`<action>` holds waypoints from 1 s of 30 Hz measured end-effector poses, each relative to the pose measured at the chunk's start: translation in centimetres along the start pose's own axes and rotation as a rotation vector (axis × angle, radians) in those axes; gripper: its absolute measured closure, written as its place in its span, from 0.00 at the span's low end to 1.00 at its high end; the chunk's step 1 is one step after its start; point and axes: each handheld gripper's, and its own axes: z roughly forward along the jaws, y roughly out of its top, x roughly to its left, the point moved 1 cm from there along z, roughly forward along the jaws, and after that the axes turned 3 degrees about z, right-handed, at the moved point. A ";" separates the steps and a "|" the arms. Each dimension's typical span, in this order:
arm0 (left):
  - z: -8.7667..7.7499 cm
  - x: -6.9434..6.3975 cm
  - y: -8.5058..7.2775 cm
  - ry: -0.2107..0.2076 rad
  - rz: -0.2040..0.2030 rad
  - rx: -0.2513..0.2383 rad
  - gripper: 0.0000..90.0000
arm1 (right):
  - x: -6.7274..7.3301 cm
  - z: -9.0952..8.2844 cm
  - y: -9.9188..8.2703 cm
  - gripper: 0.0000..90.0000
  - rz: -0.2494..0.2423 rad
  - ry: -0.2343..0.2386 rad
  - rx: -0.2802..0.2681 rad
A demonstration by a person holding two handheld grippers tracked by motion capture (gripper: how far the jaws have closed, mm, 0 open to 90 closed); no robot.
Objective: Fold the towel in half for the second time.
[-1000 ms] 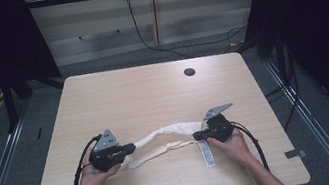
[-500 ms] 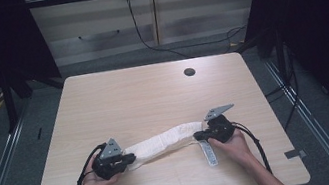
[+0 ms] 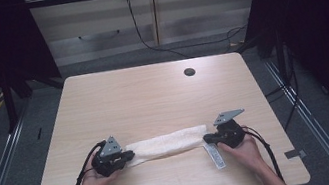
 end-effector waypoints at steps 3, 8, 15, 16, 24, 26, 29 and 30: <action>0.0 0.2 -0.1 -0.014 -0.029 -0.010 0.94 | 0.5 -0.2 -0.2 0.93 -0.002 -0.008 0.000; -0.3 0.2 -0.2 -0.040 -0.073 -0.031 0.92 | 0.7 -0.8 -0.7 0.91 0.005 0.007 0.006; -1.4 0.0 1.3 -0.041 -0.088 -0.075 0.76 | 0.9 -2.1 -0.1 0.84 0.039 0.066 -0.066; -1.7 0.0 1.3 -0.048 -0.092 -0.085 0.73 | 1.0 -2.3 -0.1 0.82 0.039 0.072 -0.078; -4.7 0.8 -0.5 -0.008 -0.180 -0.081 0.47 | 1.2 -5.2 -0.6 0.67 0.084 0.046 -0.171; -5.0 1.0 -0.7 0.012 -0.172 -0.069 0.45 | 1.1 -5.6 -0.8 0.65 0.093 0.035 -0.177; -6.4 1.9 -1.6 0.028 -0.232 -0.090 0.41 | 0.6 -6.5 -1.7 0.59 0.121 0.016 -0.192; -6.4 1.9 -1.6 0.028 -0.232 -0.090 0.40 | 0.6 -6.5 -1.7 0.59 0.121 0.016 -0.192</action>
